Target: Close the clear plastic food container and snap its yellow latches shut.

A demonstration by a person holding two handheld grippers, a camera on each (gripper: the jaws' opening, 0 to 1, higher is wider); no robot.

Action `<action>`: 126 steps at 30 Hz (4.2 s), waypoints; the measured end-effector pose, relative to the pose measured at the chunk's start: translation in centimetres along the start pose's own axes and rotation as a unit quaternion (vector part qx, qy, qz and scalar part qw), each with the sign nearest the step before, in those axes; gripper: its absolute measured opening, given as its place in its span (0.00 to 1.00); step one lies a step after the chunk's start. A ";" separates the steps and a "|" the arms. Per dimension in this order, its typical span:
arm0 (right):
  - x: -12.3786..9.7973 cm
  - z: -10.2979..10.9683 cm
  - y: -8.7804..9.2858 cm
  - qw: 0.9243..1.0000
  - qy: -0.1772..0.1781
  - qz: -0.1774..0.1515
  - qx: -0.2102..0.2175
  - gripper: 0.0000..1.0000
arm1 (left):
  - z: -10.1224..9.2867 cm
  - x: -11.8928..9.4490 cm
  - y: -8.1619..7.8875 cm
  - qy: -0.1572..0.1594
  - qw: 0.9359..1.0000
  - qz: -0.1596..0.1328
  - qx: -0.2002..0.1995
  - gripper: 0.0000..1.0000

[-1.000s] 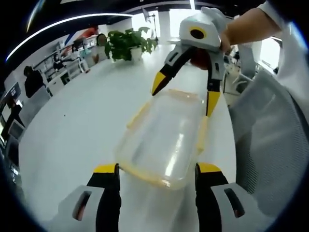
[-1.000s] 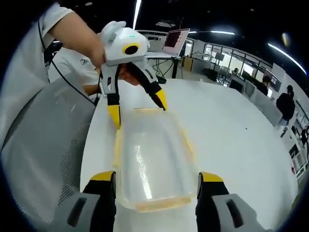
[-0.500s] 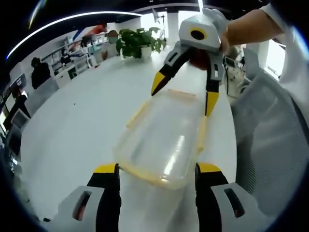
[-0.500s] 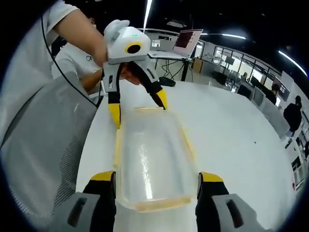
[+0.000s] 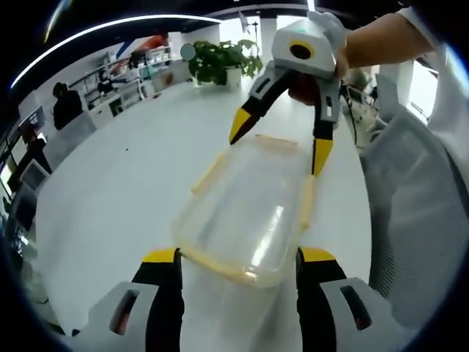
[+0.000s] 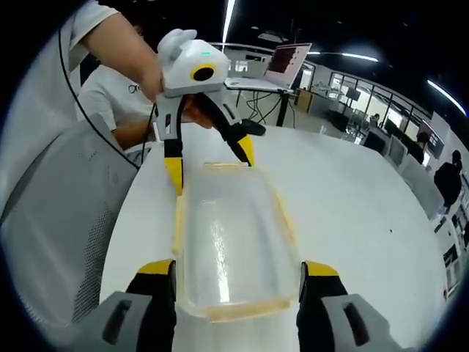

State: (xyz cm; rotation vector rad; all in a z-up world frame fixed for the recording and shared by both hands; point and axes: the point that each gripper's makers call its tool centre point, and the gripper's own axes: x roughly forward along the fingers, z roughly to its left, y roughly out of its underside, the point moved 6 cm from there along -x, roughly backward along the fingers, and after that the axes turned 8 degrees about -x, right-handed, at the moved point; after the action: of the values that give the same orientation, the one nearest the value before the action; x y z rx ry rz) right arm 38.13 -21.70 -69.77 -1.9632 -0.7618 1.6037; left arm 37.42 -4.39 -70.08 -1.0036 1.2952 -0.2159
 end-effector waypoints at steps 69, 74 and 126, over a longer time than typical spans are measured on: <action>-3.9 -1.1 -1.3 0.989 0.075 -0.034 0.122 0.99 | -0.3 -2.6 -3.8 -0.021 0.997 -0.064 -0.048 0.99; -4.2 0.0 -1.7 0.988 0.081 -0.040 0.127 0.99 | -0.9 -3.4 -3.8 -0.025 0.995 -0.073 -0.058 0.98; -9.9 14.0 -4.4 0.970 0.139 -0.132 0.152 0.99 | -13.1 -8.7 0.0 -0.023 0.988 -0.121 -0.091 0.94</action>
State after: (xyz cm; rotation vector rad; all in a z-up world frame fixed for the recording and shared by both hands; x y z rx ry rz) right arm 22.39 -25.01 -62.39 -1.7323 -0.5942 1.1804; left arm 23.35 -5.27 -63.23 -1.3153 1.1645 -0.2613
